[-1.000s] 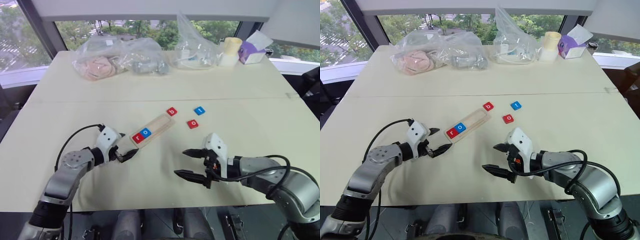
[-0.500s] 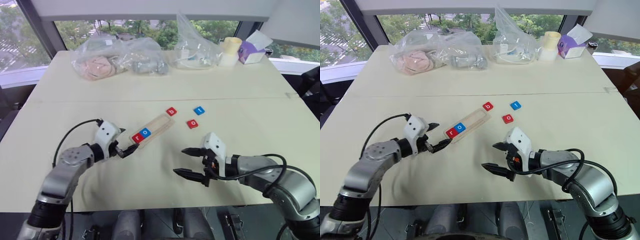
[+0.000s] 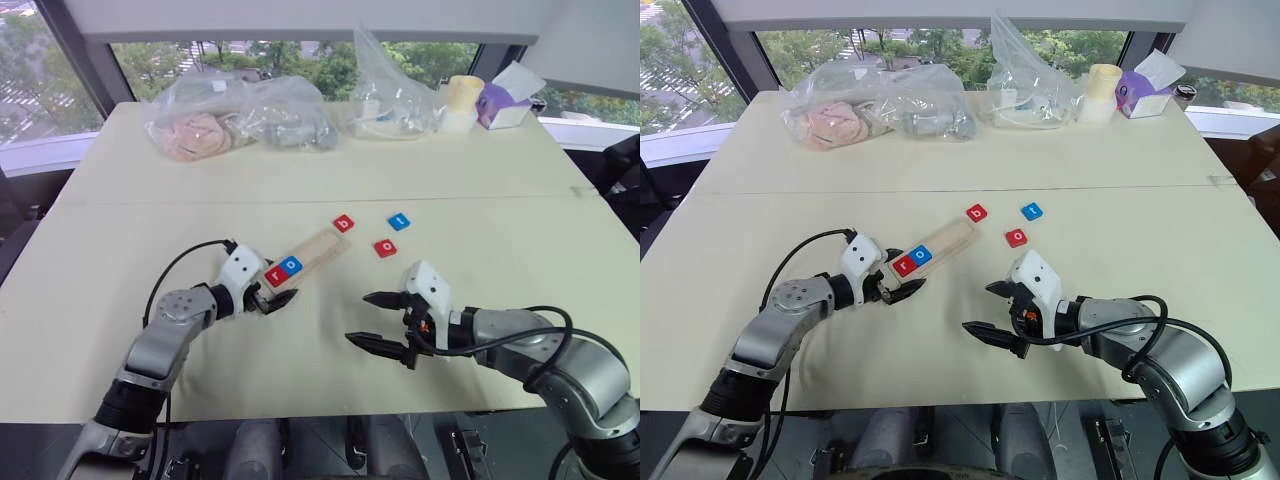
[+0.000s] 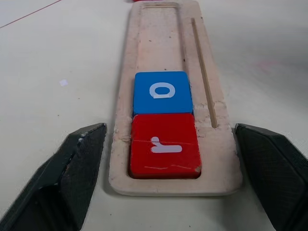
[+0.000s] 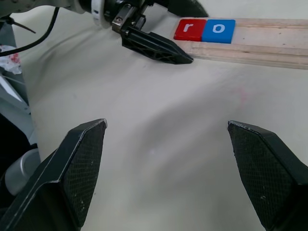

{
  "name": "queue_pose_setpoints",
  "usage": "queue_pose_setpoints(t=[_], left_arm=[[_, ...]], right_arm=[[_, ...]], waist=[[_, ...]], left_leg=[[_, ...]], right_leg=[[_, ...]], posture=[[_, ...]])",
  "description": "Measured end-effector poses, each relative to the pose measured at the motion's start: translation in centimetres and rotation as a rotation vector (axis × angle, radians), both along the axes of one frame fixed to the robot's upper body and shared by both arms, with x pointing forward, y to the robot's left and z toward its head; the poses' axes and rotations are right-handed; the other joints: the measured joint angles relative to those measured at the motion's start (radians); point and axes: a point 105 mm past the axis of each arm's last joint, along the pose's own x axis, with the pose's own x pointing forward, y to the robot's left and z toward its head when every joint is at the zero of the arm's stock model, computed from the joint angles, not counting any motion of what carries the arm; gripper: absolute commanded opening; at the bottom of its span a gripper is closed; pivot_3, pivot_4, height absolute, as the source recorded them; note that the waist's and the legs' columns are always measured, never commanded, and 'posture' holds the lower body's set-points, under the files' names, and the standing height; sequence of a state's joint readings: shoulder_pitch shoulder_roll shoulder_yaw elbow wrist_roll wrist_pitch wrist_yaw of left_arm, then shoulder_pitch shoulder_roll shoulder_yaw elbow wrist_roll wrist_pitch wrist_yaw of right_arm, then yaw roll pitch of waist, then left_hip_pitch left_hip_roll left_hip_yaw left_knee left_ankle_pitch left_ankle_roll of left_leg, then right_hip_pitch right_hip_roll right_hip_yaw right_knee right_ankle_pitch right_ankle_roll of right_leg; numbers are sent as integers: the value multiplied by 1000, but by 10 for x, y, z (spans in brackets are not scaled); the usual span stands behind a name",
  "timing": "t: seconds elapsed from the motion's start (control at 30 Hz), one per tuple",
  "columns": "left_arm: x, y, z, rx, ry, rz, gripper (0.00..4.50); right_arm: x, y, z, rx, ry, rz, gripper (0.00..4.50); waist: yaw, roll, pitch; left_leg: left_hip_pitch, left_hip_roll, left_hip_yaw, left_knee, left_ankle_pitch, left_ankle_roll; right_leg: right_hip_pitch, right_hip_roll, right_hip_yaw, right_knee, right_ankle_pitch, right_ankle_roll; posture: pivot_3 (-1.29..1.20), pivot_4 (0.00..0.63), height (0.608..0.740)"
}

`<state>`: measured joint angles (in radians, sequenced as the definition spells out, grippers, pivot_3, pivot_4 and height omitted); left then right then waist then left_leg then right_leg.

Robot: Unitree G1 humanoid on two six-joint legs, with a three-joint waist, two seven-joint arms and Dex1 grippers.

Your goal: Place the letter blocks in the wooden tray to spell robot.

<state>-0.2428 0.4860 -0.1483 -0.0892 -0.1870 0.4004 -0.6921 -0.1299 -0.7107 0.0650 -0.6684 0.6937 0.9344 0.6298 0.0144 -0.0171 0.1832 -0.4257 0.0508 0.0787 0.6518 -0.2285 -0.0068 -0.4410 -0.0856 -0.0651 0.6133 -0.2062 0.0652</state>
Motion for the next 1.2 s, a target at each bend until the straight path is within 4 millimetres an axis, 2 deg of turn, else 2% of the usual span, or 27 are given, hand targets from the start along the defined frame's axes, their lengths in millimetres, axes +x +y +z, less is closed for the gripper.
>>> queue_pose_setpoints(t=[0.13,0.27,0.4,0.5,0.67,0.8,0.9,1.17,1.2], left_arm=[[0,1,-1,-2,-4,-2,3153],[0,2,0,5,-3,-12,3153],[0,10,3,46,-7,-63,3153],[-1,18,9,93,-21,-149,3153],[-5,25,20,200,-15,-397,3153],[-12,15,21,209,22,-559,3153],[-15,-2,15,201,31,-676,3153],[4,-17,5,191,4,-697,3153],[5,-17,4,190,2,-697,3653]], right_arm=[[-1,0,0,2,4,-2,4148],[-3,-4,7,13,1,9,4148],[-3,-11,8,-13,-2,4,4148],[-1,-14,10,-15,-7,-9,4148],[5,-27,12,-45,-15,-52,4148],[5,-35,10,-44,-3,-87,4148],[4,-38,9,-42,6,-110,4148],[1,-38,7,-47,10,-139,4148],[0,-39,6,-47,13,-142,4148]], waist=[[-1,0,0],[-1,0,-1],[-4,-1,-1],[-3,-1,-1],[2,-1,-1],[1,-1,-1],[1,-2,-1],[0,-2,-1],[-1,-2,-1]], left_leg=[[0,0,0,0,0,0],[0,0,0,0,0,0],[0,1,0,0,0,0],[0,1,0,-1,0,0],[-1,0,0,-1,0,0],[-2,-1,1,-1,0,1],[-2,-2,1,-1,0,1],[-2,-1,1,2,0,1],[-2,-1,0,2,0,1]], right_leg=[[0,0,0,0,0,0],[0,0,0,0,0,0],[-1,2,0,0,0,0],[-2,3,0,0,0,0],[-2,0,0,-1,2,-3],[-1,-2,0,-2,2,-3],[-1,-2,0,-2,1,-3],[0,0,-1,0,0,1],[0,0,-1,0,0,1]], posture=[[0,150,739],[0,150,739],[0,150,739],[0,150,739],[0,150,739],[0,150,739],[0,150,739],[0,150,739],[0,150,739]])
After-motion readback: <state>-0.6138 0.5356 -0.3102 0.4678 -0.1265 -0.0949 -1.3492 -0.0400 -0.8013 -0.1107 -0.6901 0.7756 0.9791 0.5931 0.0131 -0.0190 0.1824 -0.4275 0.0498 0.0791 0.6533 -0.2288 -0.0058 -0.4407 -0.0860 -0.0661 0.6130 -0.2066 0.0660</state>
